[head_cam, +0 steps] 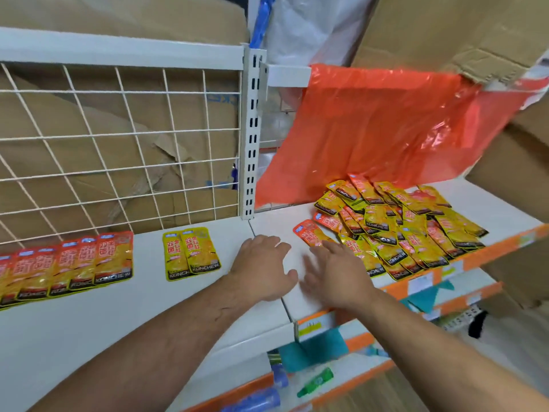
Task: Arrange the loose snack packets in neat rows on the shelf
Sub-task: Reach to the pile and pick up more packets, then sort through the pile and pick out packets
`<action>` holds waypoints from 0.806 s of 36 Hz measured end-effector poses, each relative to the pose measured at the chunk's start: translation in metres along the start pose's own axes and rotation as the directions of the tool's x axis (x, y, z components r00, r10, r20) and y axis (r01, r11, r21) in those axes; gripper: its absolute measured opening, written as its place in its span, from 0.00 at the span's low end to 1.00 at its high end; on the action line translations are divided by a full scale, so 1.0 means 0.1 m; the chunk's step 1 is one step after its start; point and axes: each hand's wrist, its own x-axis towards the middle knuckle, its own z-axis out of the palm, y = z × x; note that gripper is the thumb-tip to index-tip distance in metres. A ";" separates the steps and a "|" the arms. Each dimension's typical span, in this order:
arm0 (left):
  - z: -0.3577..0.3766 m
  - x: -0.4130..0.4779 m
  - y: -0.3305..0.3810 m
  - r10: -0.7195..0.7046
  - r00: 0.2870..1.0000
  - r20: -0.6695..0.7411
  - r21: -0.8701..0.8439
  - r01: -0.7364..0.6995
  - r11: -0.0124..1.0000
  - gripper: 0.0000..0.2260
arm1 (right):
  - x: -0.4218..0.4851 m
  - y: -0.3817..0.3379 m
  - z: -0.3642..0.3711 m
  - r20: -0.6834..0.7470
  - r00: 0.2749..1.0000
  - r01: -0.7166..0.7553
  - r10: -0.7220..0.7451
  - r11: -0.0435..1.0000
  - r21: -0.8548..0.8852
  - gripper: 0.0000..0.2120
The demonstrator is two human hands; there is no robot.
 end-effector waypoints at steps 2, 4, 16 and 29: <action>0.04 0.01 0.21 -0.009 1.000 0.008 0.006 0.009 1.000 0.28 | -0.07 0.22 -0.02 0.005 1.000 0.000 0.000 1.000 0.019 0.31; 0.09 0.02 0.43 -0.023 1.000 0.014 0.010 0.023 1.000 0.28 | -0.14 0.44 -0.06 0.015 1.000 0.003 -0.004 0.999 0.039 0.32; 0.29 0.29 1.89 -0.023 0.999 -0.023 0.046 0.024 0.999 0.29 | -0.55 1.87 -0.34 0.003 1.000 0.018 -0.018 0.998 0.066 0.31; 0.49 1.02 2.71 0.103 0.995 0.015 0.096 -0.104 0.990 0.28 | -0.44 2.91 -0.35 -0.030 0.995 -0.095 0.100 0.988 0.118 0.30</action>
